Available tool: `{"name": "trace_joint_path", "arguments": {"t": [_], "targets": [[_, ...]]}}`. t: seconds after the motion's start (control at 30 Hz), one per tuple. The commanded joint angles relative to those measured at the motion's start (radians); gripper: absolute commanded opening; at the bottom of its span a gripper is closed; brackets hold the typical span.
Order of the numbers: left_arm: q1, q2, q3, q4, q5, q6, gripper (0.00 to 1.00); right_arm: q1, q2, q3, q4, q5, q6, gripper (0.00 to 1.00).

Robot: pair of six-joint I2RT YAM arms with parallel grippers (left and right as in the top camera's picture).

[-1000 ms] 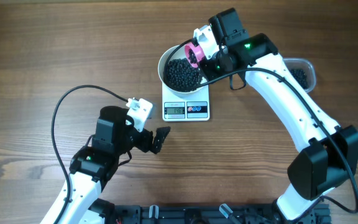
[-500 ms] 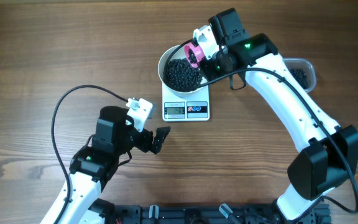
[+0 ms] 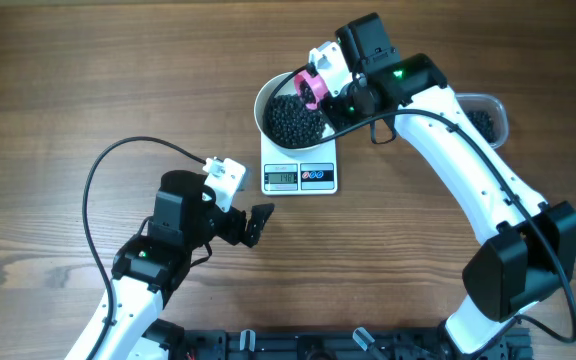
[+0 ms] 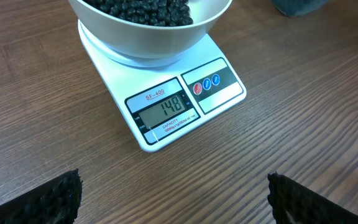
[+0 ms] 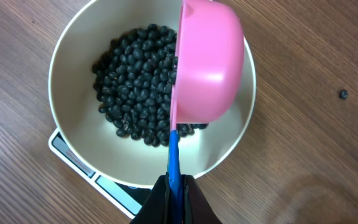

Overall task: Scoop item into bowl and weigh 150g on scale
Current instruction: 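Move the scoop over the bowl and tip beans in slowly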

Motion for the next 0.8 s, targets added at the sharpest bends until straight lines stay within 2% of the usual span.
{"name": "trace_joint_path", "arguments": {"t": [0.0, 0.4, 0.77], "targets": [[-0.002, -0.001, 0.019, 0.002, -0.003, 0.011, 1.0, 0.003, -0.034, 0.025, 0.006, -0.024, -0.016, 0.04], [-0.002, -0.001, 0.019, 0.002, -0.003, 0.012, 1.0, 0.003, -0.034, 0.025, 0.033, 0.05, -0.017, 0.04], [-0.002, -0.001, 0.019, 0.002, -0.003, 0.012, 1.0, 0.003, -0.034, 0.025, 0.045, -0.042, -0.013, 0.04]]}}
